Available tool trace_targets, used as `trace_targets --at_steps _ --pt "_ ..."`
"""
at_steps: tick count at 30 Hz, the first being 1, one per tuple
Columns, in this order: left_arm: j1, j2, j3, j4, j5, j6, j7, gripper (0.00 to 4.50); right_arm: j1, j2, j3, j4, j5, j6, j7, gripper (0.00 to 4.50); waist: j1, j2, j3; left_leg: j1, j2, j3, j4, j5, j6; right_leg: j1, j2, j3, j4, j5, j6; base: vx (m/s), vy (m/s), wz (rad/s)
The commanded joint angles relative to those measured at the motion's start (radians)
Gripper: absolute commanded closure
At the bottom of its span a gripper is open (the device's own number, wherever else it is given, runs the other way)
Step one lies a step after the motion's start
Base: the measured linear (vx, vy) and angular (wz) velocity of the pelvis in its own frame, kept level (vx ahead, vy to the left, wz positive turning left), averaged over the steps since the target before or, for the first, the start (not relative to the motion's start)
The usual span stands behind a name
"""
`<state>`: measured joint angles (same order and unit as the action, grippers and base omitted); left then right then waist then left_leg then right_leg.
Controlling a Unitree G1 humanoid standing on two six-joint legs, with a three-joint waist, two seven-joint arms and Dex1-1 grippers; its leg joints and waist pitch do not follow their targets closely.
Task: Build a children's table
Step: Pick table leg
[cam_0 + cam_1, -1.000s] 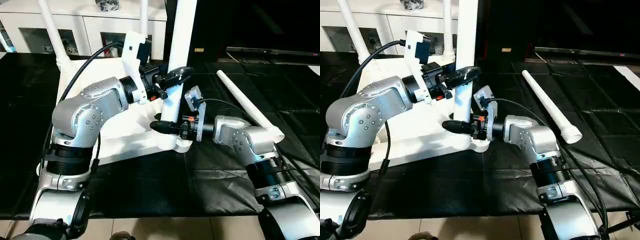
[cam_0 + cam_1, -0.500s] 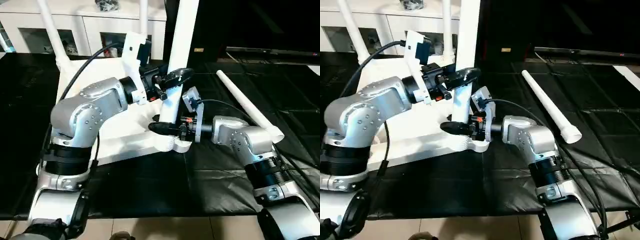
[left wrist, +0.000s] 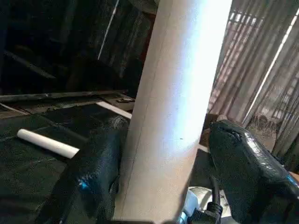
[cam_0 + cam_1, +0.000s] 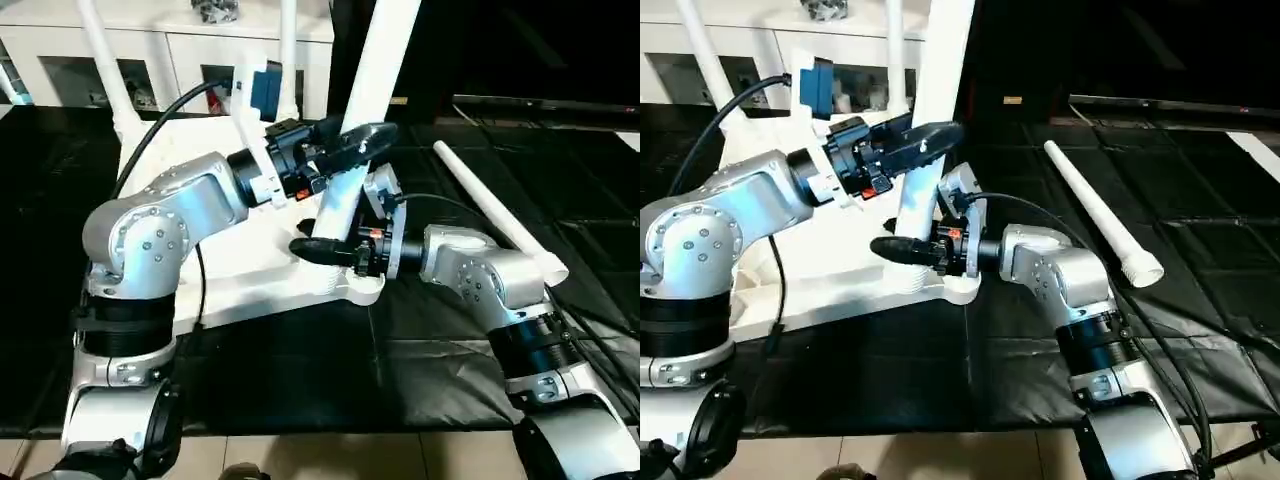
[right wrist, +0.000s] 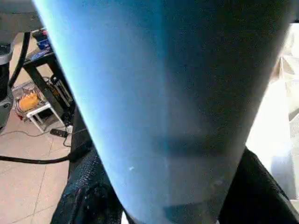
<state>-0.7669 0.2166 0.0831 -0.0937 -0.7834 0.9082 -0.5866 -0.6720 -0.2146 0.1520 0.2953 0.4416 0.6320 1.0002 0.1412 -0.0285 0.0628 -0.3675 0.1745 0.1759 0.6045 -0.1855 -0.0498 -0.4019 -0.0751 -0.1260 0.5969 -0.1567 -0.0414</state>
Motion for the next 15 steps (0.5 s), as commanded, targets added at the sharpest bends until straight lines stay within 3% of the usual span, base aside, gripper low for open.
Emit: trace_targets --at_steps 1,4,6,9,11,13,15 --pt "-0.011 -0.038 -0.011 -0.093 -0.085 0.008 -0.053 1.43 0.018 -0.006 -0.039 0.057 -0.014 0.022 -0.065 2.48 -0.004 0.011 -0.080 0.010 0.061 -0.024 -0.066 -0.129 -0.013 0.062 -0.090 0.070 -0.067 -0.264 -0.102 0.000 0.000 0.00" --pt "-0.015 -0.058 0.047 -0.078 -0.146 0.019 -0.031 1.43 0.021 0.002 -0.056 0.059 -0.011 0.007 -0.086 2.48 -0.004 0.011 -0.081 0.009 0.062 -0.024 -0.065 -0.129 -0.016 0.064 -0.092 0.069 -0.064 -0.246 -0.122 0.000 0.000 0.00" --pt "-0.019 -0.090 0.142 -0.043 -0.271 0.041 0.001 1.43 0.021 0.010 -0.089 0.065 0.003 -0.007 -0.105 2.48 -0.003 0.010 -0.082 0.010 0.061 -0.024 -0.064 -0.137 -0.023 0.064 -0.092 0.068 -0.061 -0.240 -0.136 0.000 0.000 0.00" --pt "-0.014 -0.101 0.183 -0.027 -0.345 0.061 0.011 1.43 0.023 0.012 -0.102 0.065 0.010 -0.010 -0.110 2.54 0.000 0.011 -0.081 0.014 0.060 -0.021 -0.064 -0.159 -0.028 0.061 -0.089 0.067 -0.065 -0.246 -0.164 0.000 0.000 0.00" --pt "-0.007 -0.103 0.192 -0.023 -0.372 0.072 0.012 1.43 0.026 0.013 -0.107 0.062 0.013 -0.015 -0.112 2.59 -0.004 0.013 -0.080 0.010 0.058 -0.023 -0.065 -0.166 -0.020 0.066 -0.087 0.067 -0.067 -0.260 -0.137 0.000 0.000 0.00" --pt "0.006 -0.103 0.189 -0.019 -0.354 0.080 0.014 1.43 0.034 0.019 -0.119 0.057 0.015 -0.035 -0.124 2.59 -0.005 0.012 -0.079 0.010 0.057 -0.023 -0.066 -0.163 -0.018 0.066 -0.087 0.067 -0.071 -0.283 -0.116 0.000 0.000 0.00" --pt "0.019 -0.082 0.157 -0.021 -0.254 0.050 0.004 1.43 0.039 0.026 -0.142 0.057 0.015 -0.057 -0.150 2.59 -0.006 0.007 -0.078 0.011 0.057 -0.023 -0.067 -0.158 -0.016 0.066 -0.087 0.067 -0.075 -0.310 -0.092 0.000 0.000 0.00"
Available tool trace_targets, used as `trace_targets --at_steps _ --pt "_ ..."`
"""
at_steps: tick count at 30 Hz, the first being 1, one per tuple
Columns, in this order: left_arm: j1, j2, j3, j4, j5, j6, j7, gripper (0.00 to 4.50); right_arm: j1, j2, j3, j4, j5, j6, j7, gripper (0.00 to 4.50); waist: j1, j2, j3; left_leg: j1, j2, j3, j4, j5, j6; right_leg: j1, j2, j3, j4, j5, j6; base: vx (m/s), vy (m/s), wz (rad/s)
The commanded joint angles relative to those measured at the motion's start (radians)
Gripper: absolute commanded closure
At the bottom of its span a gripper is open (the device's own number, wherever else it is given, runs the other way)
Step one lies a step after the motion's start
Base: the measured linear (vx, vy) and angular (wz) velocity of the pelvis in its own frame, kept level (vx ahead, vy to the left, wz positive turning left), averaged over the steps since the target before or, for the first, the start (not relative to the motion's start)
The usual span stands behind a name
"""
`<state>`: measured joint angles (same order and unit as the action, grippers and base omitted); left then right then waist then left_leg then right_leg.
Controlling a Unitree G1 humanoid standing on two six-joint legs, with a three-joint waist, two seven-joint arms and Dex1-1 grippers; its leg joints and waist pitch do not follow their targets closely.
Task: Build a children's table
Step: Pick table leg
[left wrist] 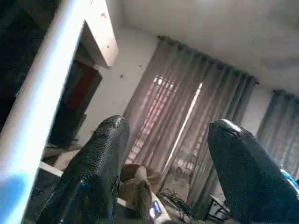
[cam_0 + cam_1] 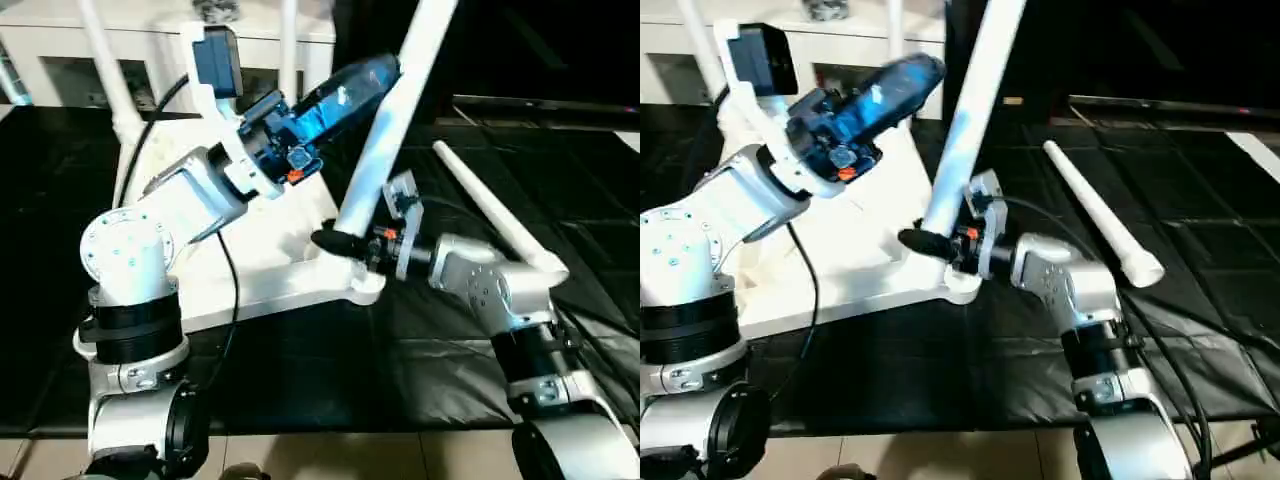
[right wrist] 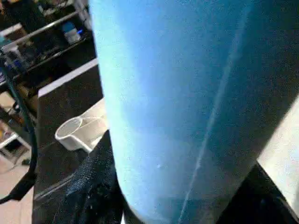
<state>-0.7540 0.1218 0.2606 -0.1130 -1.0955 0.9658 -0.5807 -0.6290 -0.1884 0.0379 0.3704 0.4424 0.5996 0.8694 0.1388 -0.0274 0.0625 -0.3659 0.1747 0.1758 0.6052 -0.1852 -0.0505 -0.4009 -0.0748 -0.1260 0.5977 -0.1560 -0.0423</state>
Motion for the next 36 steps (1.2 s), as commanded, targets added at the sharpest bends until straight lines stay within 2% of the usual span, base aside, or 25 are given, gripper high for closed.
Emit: trace_targets --at_steps 1,2,3,4,5,6,9,10,11,16,17,18,19,21,23,24,25,27,29,31,35,36 --pt "0.010 0.025 -0.037 -0.003 0.100 -0.026 -0.009 1.43 -0.004 0.001 -0.034 -0.017 0.012 -0.032 -0.028 2.59 -0.003 0.007 -0.077 0.012 0.058 -0.025 -0.070 -0.159 -0.015 0.062 -0.087 0.067 -0.078 -0.325 -0.079 0.000 0.000 0.00" --pt "0.018 0.054 -0.076 0.002 0.174 -0.058 -0.021 1.43 -0.005 0.001 -0.046 -0.016 0.010 -0.042 -0.044 2.59 -0.005 0.005 -0.077 0.014 0.058 -0.026 -0.072 -0.157 -0.014 0.061 -0.086 0.067 -0.084 -0.359 -0.043 0.000 0.000 0.00" --pt "0.018 0.054 -0.076 0.002 0.174 -0.058 -0.021 1.43 -0.005 0.001 -0.046 -0.016 0.010 -0.042 -0.044 2.59 -0.006 0.008 -0.077 0.015 0.059 -0.026 -0.072 -0.158 -0.017 0.060 -0.085 0.068 -0.081 -0.361 -0.037 0.000 0.000 0.00" --pt "0.030 0.098 -0.127 0.013 0.245 -0.098 -0.030 1.43 -0.005 -0.001 -0.060 -0.015 0.005 -0.052 -0.062 2.59 -0.005 0.010 -0.078 0.016 0.060 -0.027 -0.072 -0.150 -0.019 0.059 -0.086 0.068 -0.081 -0.354 -0.036 0.000 0.000 0.00" --pt "0.054 0.166 -0.208 0.035 0.350 -0.159 -0.056 1.43 0.001 -0.009 -0.076 -0.022 -0.002 -0.066 -0.084 2.59 -0.005 0.012 -0.078 0.017 0.061 -0.030 -0.076 -0.153 -0.017 0.056 -0.083 0.068 -0.082 -0.355 -0.017 0.000 0.000 0.00" --pt "0.066 0.192 -0.235 0.045 0.378 -0.180 -0.066 1.43 0.005 -0.014 -0.080 -0.025 -0.007 -0.075 -0.093 2.59 -0.011 0.013 -0.079 0.018 0.059 -0.026 -0.074 -0.154 -0.023 0.056 -0.081 0.069 -0.076 -0.340 -0.015 0.000 0.000 0.00" --pt "0.089 0.243 -0.282 0.069 0.427 -0.210 -0.079 1.43 0.019 -0.018 -0.097 -0.037 -0.012 -0.095 -0.118 2.59 -0.010 0.016 -0.082 0.017 0.060 -0.026 -0.072 -0.127 -0.029 0.056 -0.083 0.070 -0.068 -0.277 -0.047 0.000 0.000 0.00" --pt "0.094 0.254 -0.293 0.076 0.438 -0.218 -0.080 1.43 0.023 -0.019 -0.100 -0.041 -0.017 -0.104 -0.126 2.59 -0.011 0.023 -0.084 0.018 0.060 -0.025 -0.071 -0.128 -0.031 0.055 -0.081 0.070 -0.066 -0.246 -0.066 0.000 0.000 0.00" --pt "0.105 0.282 -0.321 0.097 0.472 -0.240 -0.085 1.43 0.036 -0.019 -0.109 -0.053 -0.031 -0.137 -0.151 2.59 -0.008 0.023 -0.084 0.017 0.060 -0.026 -0.071 -0.126 -0.030 0.057 -0.082 0.069 -0.064 -0.223 -0.082 0.000 0.000 0.00" --pt "0.135 0.321 -0.379 0.175 0.611 -0.322 -0.099 1.43 0.086 -0.002 -0.133 -0.077 -0.069 -0.253 -0.205 2.59 -0.012 0.023 -0.082 0.017 0.057 -0.023 -0.072 -0.159 -0.035 0.060 -0.086 0.070 -0.068 -0.260 -0.086 0.000 0.000 0.00" --pt "0.140 0.326 -0.389 0.185 0.628 -0.335 -0.102 1.43 0.093 0.000 -0.135 -0.078 -0.074 -0.269 -0.211 2.59 -0.014 0.027 -0.080 0.017 0.058 -0.024 -0.074 -0.172 -0.035 0.058 -0.085 0.069 -0.072 -0.276 -0.085 0.000 0.000 0.00" --pt "0.146 0.334 -0.405 0.199 0.654 -0.359 -0.107 1.43 0.104 0.002 -0.134 -0.080 -0.081 -0.292 -0.218 2.59 -0.015 0.026 -0.080 0.017 0.057 -0.025 -0.074 -0.178 -0.036 0.059 -0.086 0.068 -0.073 -0.283 -0.084 0.000 0.000 0.00" --pt "0.165 0.353 -0.441 0.221 0.698 -0.406 -0.126 1.43 0.127 -0.001 -0.127 -0.087 -0.092 -0.315 -0.223 2.59 -0.021 0.031 -0.079 0.017 0.057 -0.027 -0.075 -0.193 -0.036 0.059 -0.087 0.069 -0.073 -0.298 -0.078 0.000 0.000 0.00" --pt "0.181 0.364 -0.462 0.224 0.713 -0.426 -0.150 1.43 0.141 -0.011 -0.118 -0.091 -0.096 -0.310 -0.214 2.59 -0.025 0.030 -0.080 0.018 0.059 -0.028 -0.076 -0.194 -0.033 0.060 -0.086 0.069 -0.074 -0.289 -0.079 0.000 0.000 0.00" --pt "0.202 0.387 -0.507 0.226 0.714 -0.439 -0.210 1.43 0.161 -0.033 -0.109 -0.091 -0.093 -0.292 -0.199 2.59 -0.029 0.030 -0.081 0.014 0.059 -0.027 -0.075 -0.182 -0.023 0.061 -0.086 0.070 -0.069 -0.256 -0.105 0.000 0.000 0.00" --pt "0.203 0.391 -0.516 0.225 0.715 -0.428 -0.221 1.43 0.162 -0.037 -0.108 -0.090 -0.093 -0.286 -0.195 2.59 -0.029 0.024 -0.082 0.017 0.060 -0.026 -0.075 -0.182 -0.022 0.061 -0.086 0.070 -0.069 -0.254 -0.112 0.000 0.000 0.00" --pt "0.204 0.394 -0.527 0.226 0.719 -0.418 -0.232 1.43 0.164 -0.041 -0.107 -0.091 -0.094 -0.281 -0.190 2.59 -0.030 0.024 -0.080 0.016 0.059 -0.024 -0.074 -0.188 -0.018 0.060 -0.087 0.071 -0.068 -0.264 -0.126 0.000 0.000 0.00" --pt "0.205 0.402 -0.559 0.238 0.745 -0.405 -0.259 1.43 0.167 -0.049 -0.100 -0.091 -0.096 -0.274 -0.177 2.59 -0.031 0.025 -0.076 0.016 0.058 -0.024 -0.074 -0.200 -0.015 0.061 -0.088 0.071 -0.072 -0.291 -0.125 0.000 0.000 0.00" --pt "0.210 0.408 -0.596 0.252 0.770 -0.409 -0.289 1.43 0.172 -0.055 -0.088 -0.096 -0.099 -0.278 -0.164 2.59 -0.032 0.024 -0.075 0.016 0.057 -0.024 -0.074 -0.202 -0.011 0.060 -0.089 0.070 -0.078 -0.327 -0.109 0.000 0.000 0.00" --pt "0.211 0.406 -0.607 0.258 0.777 -0.408 -0.293 1.43 0.173 -0.057 -0.084 -0.096 -0.102 -0.279 -0.164 2.59 -0.032 0.025 -0.076 0.016 0.058 -0.025 -0.075 -0.204 -0.013 0.060 -0.089 0.070 -0.079 -0.342 -0.103 0.000 0.000 0.00" --pt "0.193 0.379 -0.628 0.304 0.811 -0.385 -0.264 1.43 0.176 -0.060 -0.064 -0.094 -0.125 -0.286 -0.176 2.59 -0.033 0.026 -0.077 0.016 0.059 -0.025 -0.073 -0.196 -0.012 0.059 -0.088 0.069 -0.077 -0.324 -0.112 0.000 0.000 0.00" --pt "0.185 0.370 -0.637 0.328 0.834 -0.379 -0.241 1.60 0.178 -0.057 -0.056 -0.096 -0.130 -0.287 -0.177 2.59 -0.035 0.025 -0.078 0.016 0.058 -0.024 -0.073 -0.193 -0.013 0.059 -0.087 0.069 -0.075 -0.317 -0.113 0.000 0.000 0.00"
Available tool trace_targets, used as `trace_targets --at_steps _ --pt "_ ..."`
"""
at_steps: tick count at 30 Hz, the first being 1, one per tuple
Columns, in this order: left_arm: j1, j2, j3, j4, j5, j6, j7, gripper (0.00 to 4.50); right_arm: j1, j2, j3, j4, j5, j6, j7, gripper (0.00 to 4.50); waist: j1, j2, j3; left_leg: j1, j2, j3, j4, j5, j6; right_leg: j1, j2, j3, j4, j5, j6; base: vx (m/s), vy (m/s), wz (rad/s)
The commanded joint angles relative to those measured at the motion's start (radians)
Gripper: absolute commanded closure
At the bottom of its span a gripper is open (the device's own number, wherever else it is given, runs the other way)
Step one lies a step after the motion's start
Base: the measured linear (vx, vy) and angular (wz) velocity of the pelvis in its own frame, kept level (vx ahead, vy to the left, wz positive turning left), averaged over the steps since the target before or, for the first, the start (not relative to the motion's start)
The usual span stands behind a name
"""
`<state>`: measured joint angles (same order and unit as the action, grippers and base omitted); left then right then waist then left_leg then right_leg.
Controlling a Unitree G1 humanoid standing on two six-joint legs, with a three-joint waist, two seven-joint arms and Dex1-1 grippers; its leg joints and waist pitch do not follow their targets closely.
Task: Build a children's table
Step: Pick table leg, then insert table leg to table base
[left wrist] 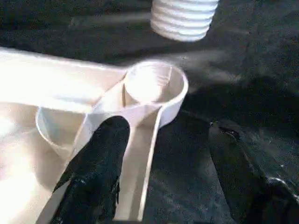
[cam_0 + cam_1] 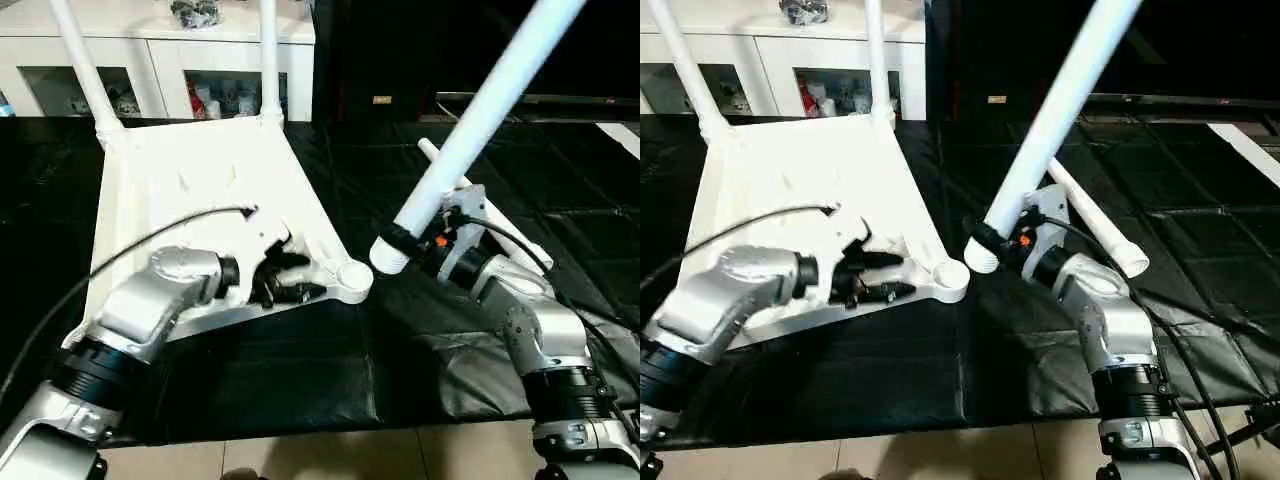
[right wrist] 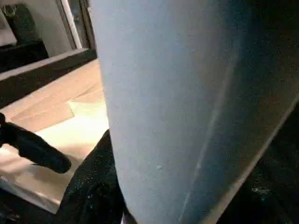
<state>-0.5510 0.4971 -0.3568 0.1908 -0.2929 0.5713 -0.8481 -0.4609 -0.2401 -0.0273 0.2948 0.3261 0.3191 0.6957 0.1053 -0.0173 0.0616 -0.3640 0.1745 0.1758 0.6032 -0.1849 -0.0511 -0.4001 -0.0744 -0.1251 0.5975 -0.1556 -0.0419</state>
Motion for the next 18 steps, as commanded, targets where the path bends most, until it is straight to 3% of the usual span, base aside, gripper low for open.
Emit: trace_targets --at_steps 1,9,18 --pt "-0.021 -0.009 -0.020 0.035 0.040 0.019 0.035 1.70 0.011 -0.003 0.011 -0.022 -0.015 -0.006 -0.004 2.59 -0.001 0.014 -0.077 0.014 0.058 -0.025 -0.070 -0.192 -0.011 0.058 -0.087 0.068 -0.076 -0.313 -0.113 0.000 0.000 0.00" --pt "-0.032 -0.021 -0.015 0.093 0.086 0.036 0.052 2.23 0.023 0.009 0.037 -0.030 -0.025 -0.015 -0.005 2.59 -0.002 0.016 -0.078 0.012 0.059 -0.026 -0.070 -0.188 0.001 0.059 -0.090 0.068 -0.076 -0.291 -0.126 0.000 0.000 0.00" --pt "-0.028 -0.015 -0.026 0.103 0.103 0.000 -0.011 3.00 0.030 0.010 0.045 -0.032 -0.030 -0.015 -0.005 2.59 -0.001 0.019 -0.077 0.014 0.061 -0.028 -0.072 -0.207 -0.006 0.060 -0.092 0.068 -0.079 -0.312 -0.124 0.000 0.000 0.00"
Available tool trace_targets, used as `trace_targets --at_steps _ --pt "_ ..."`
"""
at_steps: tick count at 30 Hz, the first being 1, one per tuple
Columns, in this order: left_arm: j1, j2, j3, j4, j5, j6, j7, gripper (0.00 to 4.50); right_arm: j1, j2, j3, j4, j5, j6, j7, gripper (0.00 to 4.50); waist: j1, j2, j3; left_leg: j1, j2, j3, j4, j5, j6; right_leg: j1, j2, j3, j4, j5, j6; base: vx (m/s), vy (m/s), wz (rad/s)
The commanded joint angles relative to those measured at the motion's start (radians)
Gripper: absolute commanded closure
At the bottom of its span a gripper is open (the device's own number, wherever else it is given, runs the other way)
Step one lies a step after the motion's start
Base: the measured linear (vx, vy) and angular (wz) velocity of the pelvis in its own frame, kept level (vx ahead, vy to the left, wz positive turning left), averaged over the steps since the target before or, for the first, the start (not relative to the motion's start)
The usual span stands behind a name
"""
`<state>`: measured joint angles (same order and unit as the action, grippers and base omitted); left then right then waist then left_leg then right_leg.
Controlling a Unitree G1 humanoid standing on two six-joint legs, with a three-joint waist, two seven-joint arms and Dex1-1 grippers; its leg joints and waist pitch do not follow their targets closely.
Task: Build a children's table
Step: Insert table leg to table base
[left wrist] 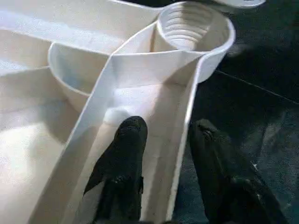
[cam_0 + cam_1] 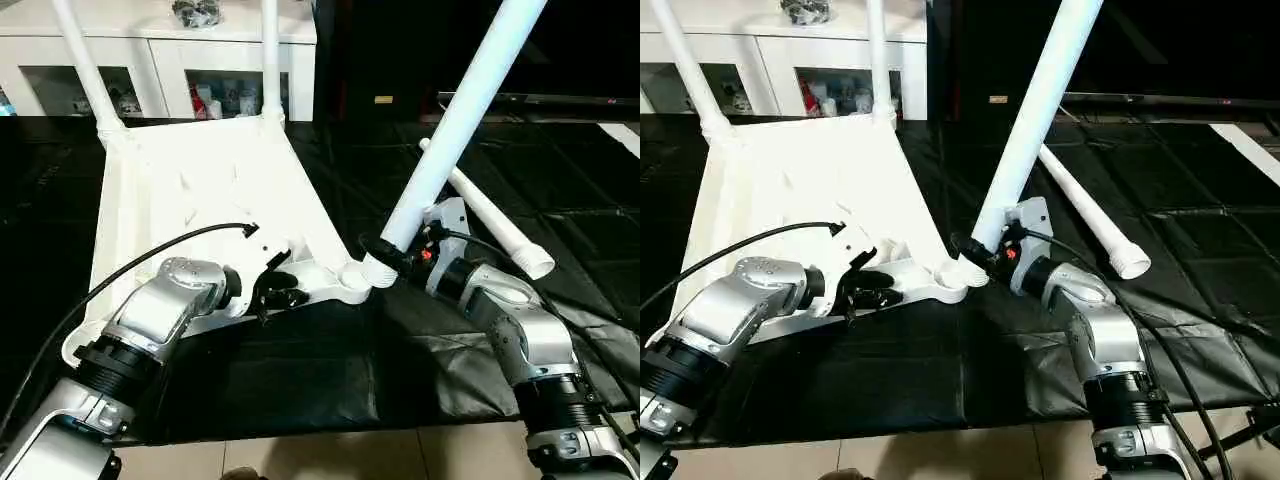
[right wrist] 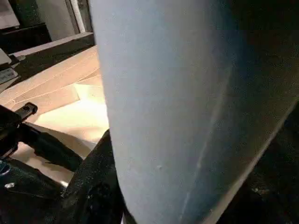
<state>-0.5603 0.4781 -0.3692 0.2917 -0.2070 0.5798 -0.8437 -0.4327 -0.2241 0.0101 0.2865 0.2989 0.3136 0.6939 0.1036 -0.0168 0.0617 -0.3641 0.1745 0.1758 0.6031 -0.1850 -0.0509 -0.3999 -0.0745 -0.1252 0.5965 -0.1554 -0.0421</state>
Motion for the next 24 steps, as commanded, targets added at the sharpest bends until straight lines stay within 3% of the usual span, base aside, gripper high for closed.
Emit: trace_targets --at_steps 1,17,24 --pt "-0.018 0.007 -0.016 0.008 0.024 -0.025 -0.023 3.06 0.002 -0.007 0.011 -0.026 -0.004 -0.008 0.001 2.59 0.000 0.016 -0.077 0.014 0.061 -0.028 -0.072 -0.204 -0.005 0.060 -0.092 0.068 -0.076 -0.305 -0.125 0.000 0.000 0.00" --pt "-0.056 0.003 -0.032 0.132 0.086 -0.131 -0.096 4.30 0.007 -0.013 0.025 -0.031 -0.007 -0.003 0.020 2.59 0.001 0.020 -0.075 0.016 0.060 -0.029 -0.074 -0.233 -0.010 0.058 -0.095 0.068 -0.085 -0.357 -0.109 0.000 0.000 0.00" --pt "-0.062 0.006 -0.025 0.146 0.064 -0.174 -0.182 4.49 0.005 -0.023 0.038 -0.031 -0.002 0.009 0.045 2.59 -0.001 0.020 -0.081 0.011 0.064 -0.029 -0.073 -0.192 -0.004 0.062 -0.094 0.070 -0.069 -0.248 -0.147 0.000 0.000 0.00"
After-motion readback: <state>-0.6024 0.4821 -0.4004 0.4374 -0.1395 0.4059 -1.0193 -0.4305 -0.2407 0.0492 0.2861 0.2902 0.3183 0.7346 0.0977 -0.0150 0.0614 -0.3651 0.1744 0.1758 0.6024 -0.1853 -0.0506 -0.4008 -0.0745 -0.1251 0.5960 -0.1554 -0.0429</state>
